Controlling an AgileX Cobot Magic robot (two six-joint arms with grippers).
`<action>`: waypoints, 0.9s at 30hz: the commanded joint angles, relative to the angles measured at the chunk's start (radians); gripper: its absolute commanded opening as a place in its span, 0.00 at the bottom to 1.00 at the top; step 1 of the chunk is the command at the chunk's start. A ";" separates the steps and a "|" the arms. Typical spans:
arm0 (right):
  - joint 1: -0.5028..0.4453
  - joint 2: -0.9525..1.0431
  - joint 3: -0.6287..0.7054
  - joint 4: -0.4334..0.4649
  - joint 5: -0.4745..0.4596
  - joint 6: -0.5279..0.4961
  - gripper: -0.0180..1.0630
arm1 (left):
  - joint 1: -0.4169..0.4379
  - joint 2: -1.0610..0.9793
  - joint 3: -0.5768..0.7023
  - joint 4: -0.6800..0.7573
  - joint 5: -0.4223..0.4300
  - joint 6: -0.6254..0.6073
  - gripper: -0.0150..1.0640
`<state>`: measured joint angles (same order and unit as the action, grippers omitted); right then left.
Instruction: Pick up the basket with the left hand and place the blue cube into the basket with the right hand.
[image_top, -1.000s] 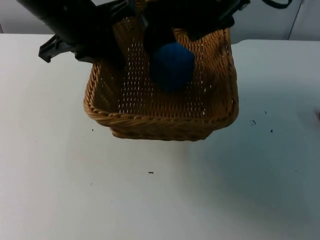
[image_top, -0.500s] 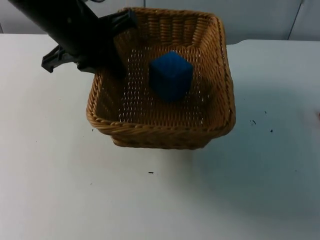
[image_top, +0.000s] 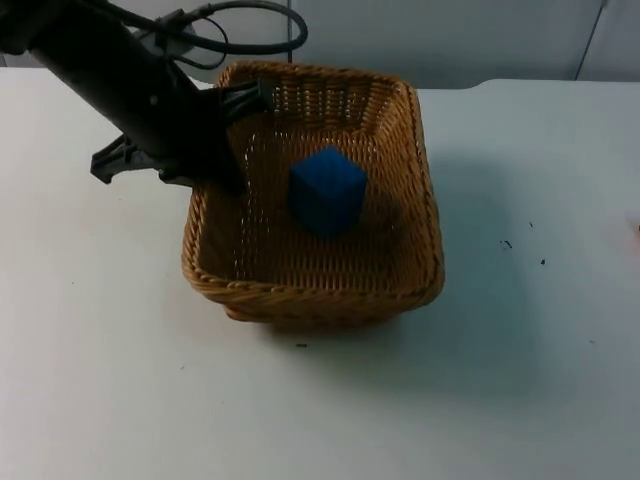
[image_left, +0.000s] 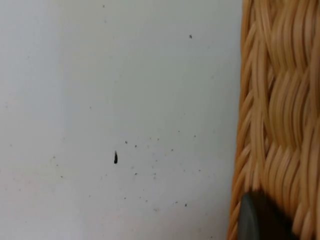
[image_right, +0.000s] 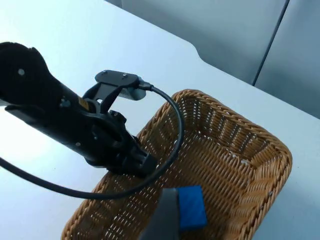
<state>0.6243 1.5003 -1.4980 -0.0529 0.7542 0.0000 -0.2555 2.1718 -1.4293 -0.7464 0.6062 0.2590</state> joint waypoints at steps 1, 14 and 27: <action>0.003 -0.009 -0.003 -0.006 0.004 -0.010 0.73 | -0.009 0.015 0.000 -0.017 0.008 0.003 0.01; 0.003 -0.009 -0.003 -0.002 0.006 -0.017 0.73 | -0.007 0.026 0.000 0.002 -0.015 0.003 0.01; 0.003 -0.009 -0.003 -0.002 0.006 -0.017 0.73 | -0.007 0.026 0.000 -0.002 -0.006 0.003 0.11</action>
<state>0.6243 1.5003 -1.4980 -0.0549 0.7615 -0.0085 -0.2555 2.2071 -1.4293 -0.7306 0.5992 0.2611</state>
